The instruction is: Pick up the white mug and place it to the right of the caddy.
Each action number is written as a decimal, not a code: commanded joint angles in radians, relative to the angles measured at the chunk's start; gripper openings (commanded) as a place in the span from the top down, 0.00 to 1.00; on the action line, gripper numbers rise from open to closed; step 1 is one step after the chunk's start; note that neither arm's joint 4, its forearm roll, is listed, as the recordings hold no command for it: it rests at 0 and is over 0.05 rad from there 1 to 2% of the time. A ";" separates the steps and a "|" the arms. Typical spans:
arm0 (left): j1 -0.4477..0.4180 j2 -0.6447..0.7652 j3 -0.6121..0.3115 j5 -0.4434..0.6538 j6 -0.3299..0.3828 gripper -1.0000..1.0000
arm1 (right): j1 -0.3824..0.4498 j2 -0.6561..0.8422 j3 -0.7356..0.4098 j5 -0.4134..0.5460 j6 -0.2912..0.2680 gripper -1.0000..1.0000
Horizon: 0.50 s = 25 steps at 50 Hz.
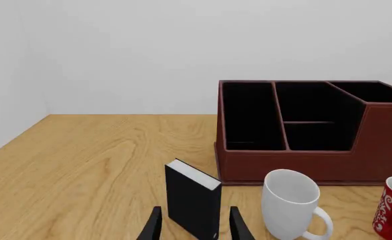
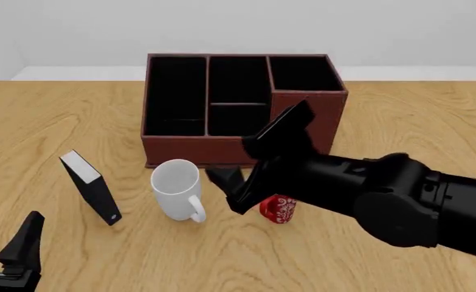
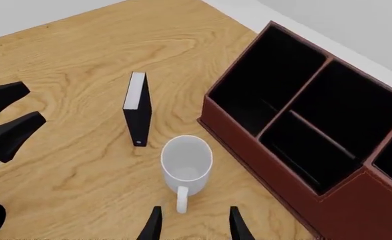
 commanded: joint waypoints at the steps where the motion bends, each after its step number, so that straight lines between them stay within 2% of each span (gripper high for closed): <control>1: 0.000 0.000 0.000 0.000 0.000 0.00 | 0.012 0.032 0.007 -0.020 0.005 0.00; 9: 0.000 0.000 0.000 0.000 0.000 0.00 | 0.027 0.077 0.014 -0.055 0.014 0.00; 16: 0.000 0.000 0.000 0.000 0.000 0.00 | 0.040 0.105 0.003 -0.071 0.042 0.00; 25: 0.000 0.000 0.000 0.000 0.000 0.00 | 0.023 0.127 0.009 -0.100 0.063 0.00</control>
